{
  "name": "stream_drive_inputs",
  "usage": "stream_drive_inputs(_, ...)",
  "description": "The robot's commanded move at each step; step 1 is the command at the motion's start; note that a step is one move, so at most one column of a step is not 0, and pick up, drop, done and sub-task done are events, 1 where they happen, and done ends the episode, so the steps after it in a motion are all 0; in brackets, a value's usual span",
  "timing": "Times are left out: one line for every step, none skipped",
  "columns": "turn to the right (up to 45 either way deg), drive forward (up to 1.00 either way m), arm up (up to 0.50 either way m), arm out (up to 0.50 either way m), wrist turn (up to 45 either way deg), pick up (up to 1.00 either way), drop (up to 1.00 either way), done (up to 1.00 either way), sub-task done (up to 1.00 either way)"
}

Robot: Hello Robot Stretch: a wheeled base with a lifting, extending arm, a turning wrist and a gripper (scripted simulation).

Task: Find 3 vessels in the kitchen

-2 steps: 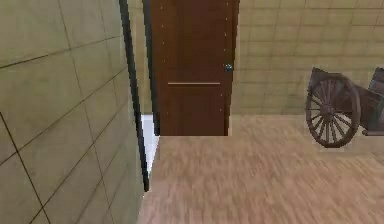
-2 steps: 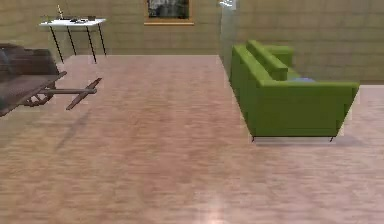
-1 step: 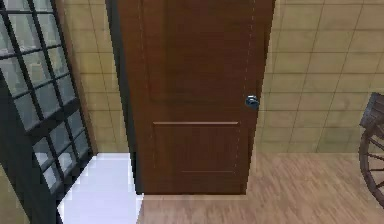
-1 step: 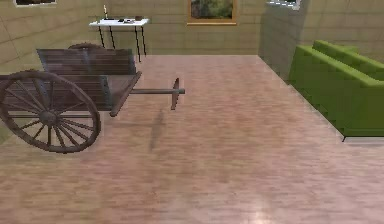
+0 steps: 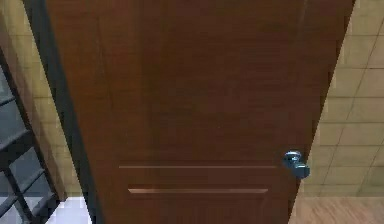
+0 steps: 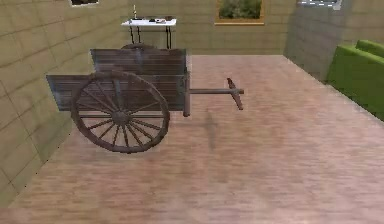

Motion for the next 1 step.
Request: stream_drive_inputs(-39.0, 0.00, 0.00, 0.00, 0.0, 0.00, 0.00, 0.00, 0.00)
